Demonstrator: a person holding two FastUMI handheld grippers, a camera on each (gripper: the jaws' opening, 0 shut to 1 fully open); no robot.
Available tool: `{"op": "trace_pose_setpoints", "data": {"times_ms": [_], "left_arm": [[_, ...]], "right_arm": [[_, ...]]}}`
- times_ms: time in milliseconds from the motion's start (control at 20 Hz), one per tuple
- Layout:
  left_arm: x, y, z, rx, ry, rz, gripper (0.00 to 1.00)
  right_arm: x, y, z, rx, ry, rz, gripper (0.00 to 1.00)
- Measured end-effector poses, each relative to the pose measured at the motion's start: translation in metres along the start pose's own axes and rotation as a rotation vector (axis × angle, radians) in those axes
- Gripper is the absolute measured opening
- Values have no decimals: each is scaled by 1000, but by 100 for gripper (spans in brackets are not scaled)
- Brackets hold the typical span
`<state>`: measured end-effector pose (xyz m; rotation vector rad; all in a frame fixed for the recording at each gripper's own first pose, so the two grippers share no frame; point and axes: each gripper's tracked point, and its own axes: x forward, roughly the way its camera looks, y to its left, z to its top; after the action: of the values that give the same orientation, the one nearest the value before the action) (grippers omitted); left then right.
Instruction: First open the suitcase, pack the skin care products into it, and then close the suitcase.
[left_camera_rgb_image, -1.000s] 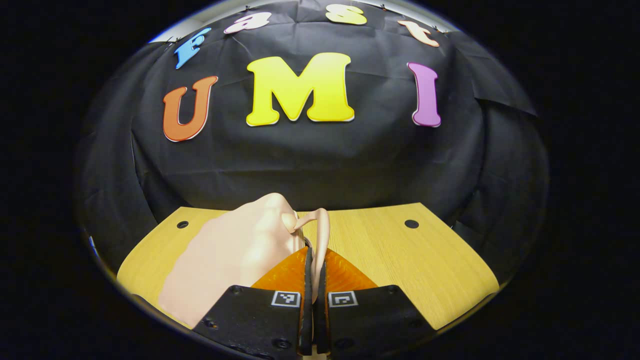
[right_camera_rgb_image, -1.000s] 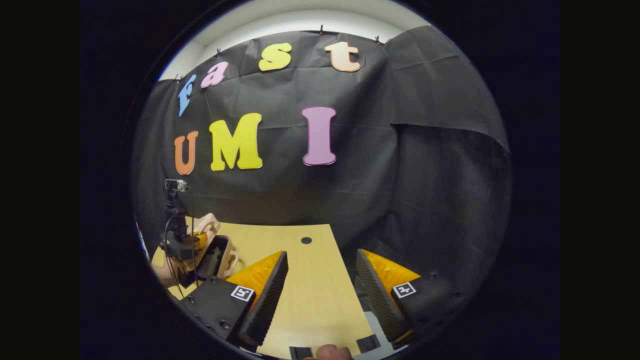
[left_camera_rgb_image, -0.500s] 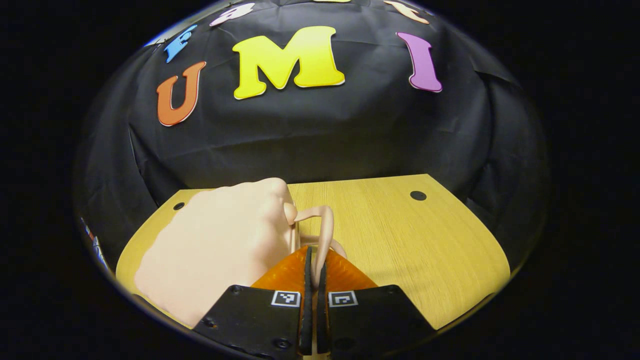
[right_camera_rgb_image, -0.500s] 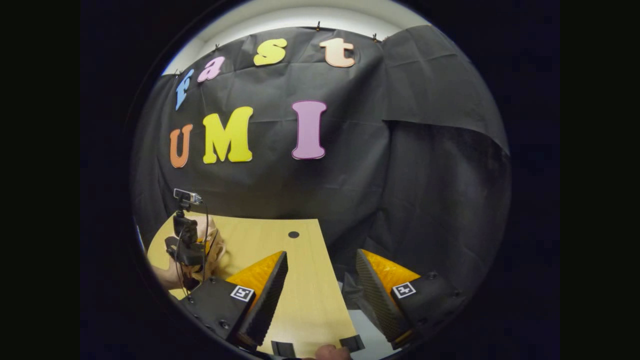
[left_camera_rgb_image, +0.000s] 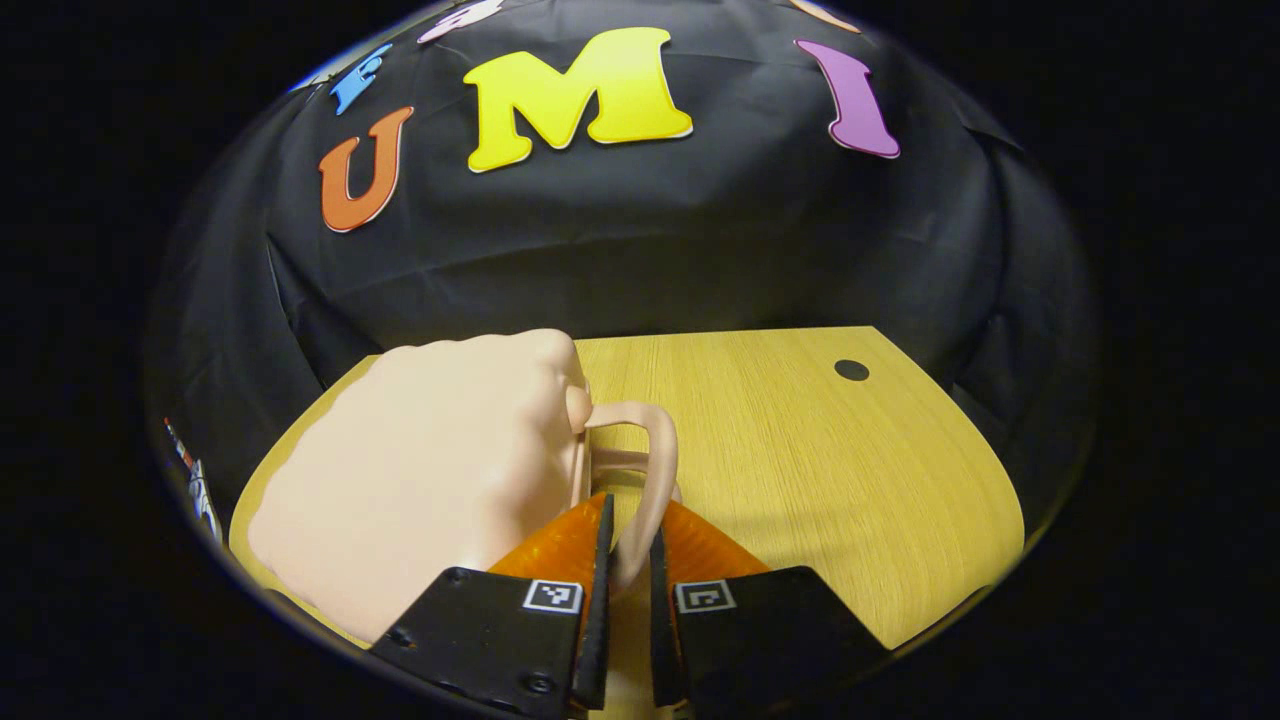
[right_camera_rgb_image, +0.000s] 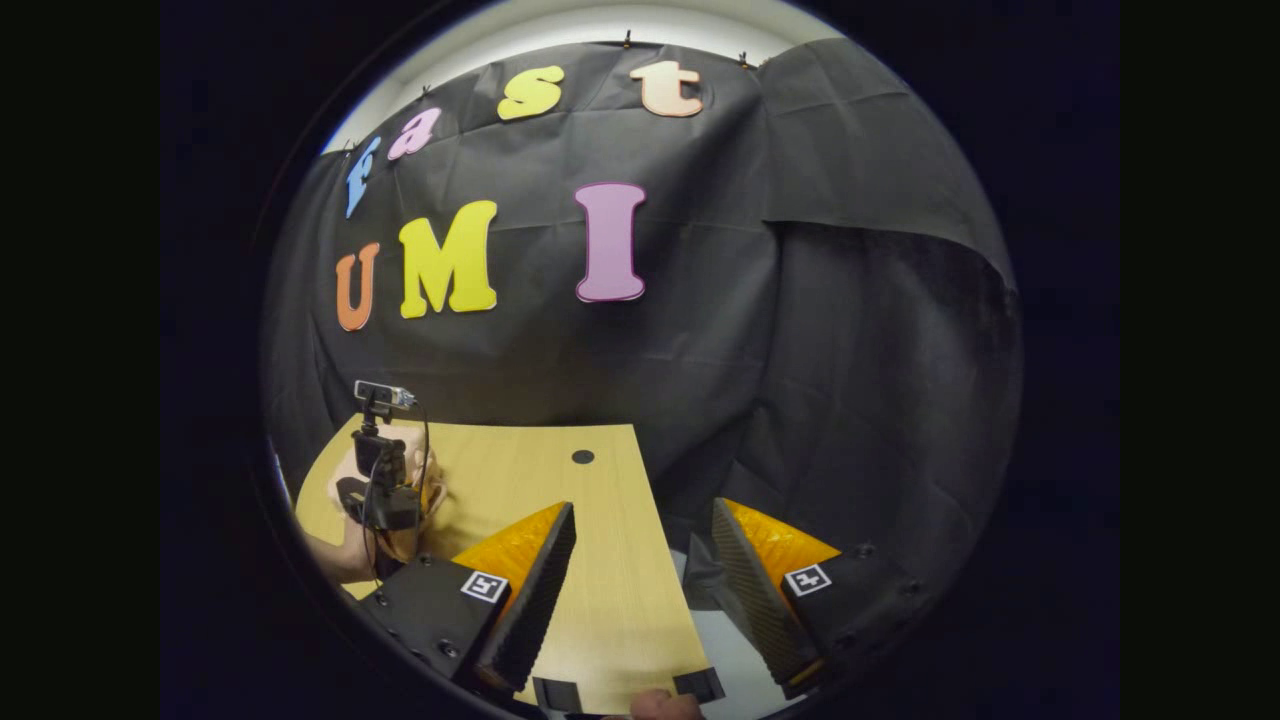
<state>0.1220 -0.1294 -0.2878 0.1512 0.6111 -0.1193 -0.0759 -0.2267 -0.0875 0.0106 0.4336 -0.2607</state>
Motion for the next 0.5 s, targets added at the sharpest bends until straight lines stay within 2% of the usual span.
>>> {"op": "trace_pose_setpoints", "data": {"times_ms": [150,200,250,300,350,400,450,500], "left_arm": [[-2,-8,-2,5,25,-29,33],[-2,-12,-3,-4,33,-46,48],[-5,-17,-3,-19,36,-73,40],[-8,-22,-1,-48,37,-99,45],[-17,-27,2,-86,37,-119,59],[-26,-33,6,-119,37,-144,67],[-35,-35,13,-139,31,-157,81],[-46,-35,21,-149,18,-168,85]], "right_arm": [[4,3,-1,10,2,13,81],[5,6,0,9,1,18,81],[7,9,1,5,-2,21,82],[8,13,4,-16,-14,26,81],[9,20,9,-41,-32,32,81],[11,30,15,-54,-46,50,82],[12,38,19,-57,-55,67,77],[14,49,24,-56,-64,87,77]]}}
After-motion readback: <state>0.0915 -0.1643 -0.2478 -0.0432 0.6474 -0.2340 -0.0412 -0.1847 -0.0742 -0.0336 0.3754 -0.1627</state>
